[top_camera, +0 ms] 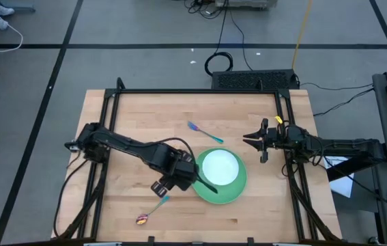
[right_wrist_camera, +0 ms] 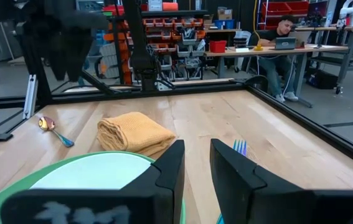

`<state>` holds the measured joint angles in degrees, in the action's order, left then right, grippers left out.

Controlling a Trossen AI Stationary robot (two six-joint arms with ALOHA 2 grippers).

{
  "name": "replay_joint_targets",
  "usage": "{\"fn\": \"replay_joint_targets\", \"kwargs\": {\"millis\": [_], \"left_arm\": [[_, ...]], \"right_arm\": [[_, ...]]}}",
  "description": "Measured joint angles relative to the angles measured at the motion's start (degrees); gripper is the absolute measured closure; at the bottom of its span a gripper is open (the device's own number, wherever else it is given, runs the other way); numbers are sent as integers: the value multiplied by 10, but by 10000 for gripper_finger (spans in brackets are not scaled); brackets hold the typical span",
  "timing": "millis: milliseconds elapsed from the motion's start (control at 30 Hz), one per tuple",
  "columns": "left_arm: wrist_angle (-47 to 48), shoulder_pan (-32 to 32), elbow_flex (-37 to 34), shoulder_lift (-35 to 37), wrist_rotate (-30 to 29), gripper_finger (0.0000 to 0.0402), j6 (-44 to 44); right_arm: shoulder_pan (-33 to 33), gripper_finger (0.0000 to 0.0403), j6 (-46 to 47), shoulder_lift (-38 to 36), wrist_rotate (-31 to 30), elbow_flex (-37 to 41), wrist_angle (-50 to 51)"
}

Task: Set table place
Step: Put the purple fork to the right of the light green plate

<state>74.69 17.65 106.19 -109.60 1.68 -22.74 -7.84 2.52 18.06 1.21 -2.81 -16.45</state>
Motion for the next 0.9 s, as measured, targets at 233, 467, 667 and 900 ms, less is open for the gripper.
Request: {"fn": "replay_joint_targets", "kwargs": {"millis": [233, 467, 667, 900], "left_arm": [[-9, -6, 0, 75, -16, 204, 37], [-8, -26, 0, 142, -47, 215, 85], [4, -36, 0, 158, -47, 287, 95], [9, -35, -6, 159, -47, 387, 82]], "right_arm": [[0, 335, 0, 0, 0, 0, 0], [0, 335, -1, 0, 0, 0, 0], [0, 335, -1, 0, 0, 0, 0], [0, 335, 0, 0, 0, 0, 0]]}}
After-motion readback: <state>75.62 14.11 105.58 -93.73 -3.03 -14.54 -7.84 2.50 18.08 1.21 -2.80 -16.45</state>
